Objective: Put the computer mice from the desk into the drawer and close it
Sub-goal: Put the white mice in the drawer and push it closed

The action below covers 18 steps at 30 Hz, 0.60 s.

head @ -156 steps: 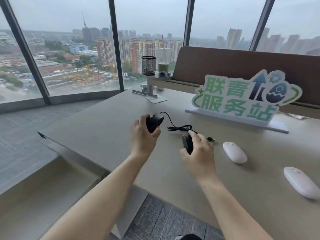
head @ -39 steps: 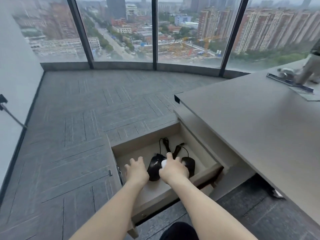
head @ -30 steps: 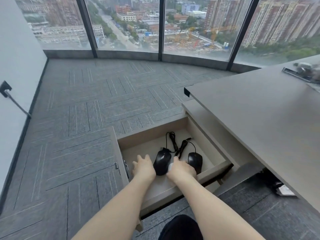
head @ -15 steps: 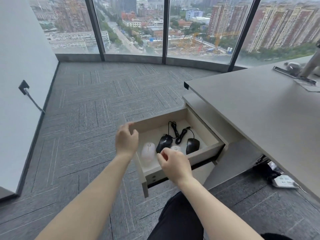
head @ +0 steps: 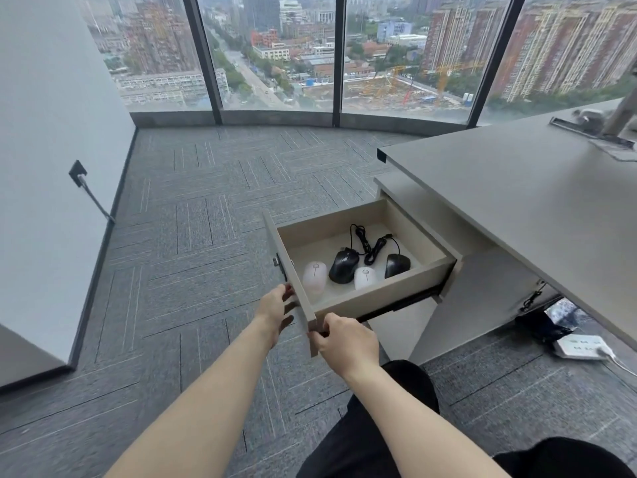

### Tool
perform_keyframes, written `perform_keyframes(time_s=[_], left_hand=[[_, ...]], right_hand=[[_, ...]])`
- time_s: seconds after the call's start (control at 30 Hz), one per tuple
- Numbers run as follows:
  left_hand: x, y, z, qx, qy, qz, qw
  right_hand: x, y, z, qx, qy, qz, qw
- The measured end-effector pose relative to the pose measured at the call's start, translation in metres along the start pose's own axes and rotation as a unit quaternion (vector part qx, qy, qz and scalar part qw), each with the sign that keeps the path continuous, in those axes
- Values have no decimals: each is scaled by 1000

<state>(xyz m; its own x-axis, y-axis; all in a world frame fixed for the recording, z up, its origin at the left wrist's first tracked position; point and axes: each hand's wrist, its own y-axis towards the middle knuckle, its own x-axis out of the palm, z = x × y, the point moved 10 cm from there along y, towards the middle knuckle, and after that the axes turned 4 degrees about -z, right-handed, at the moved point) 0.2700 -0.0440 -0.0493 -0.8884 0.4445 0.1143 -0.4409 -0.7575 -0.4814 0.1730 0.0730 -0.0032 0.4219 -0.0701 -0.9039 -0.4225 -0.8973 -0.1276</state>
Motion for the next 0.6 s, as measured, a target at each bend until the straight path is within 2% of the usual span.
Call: perform_keyframes(time_s=[0.2, 0.6], left_hand=[[41, 13, 0, -16, 4, -43, 999], [174, 62, 6, -37, 23, -127, 991]], right_hand=[[-9, 5, 30, 38, 26, 15, 999], [-58, 25, 157, 178, 110, 84, 974]])
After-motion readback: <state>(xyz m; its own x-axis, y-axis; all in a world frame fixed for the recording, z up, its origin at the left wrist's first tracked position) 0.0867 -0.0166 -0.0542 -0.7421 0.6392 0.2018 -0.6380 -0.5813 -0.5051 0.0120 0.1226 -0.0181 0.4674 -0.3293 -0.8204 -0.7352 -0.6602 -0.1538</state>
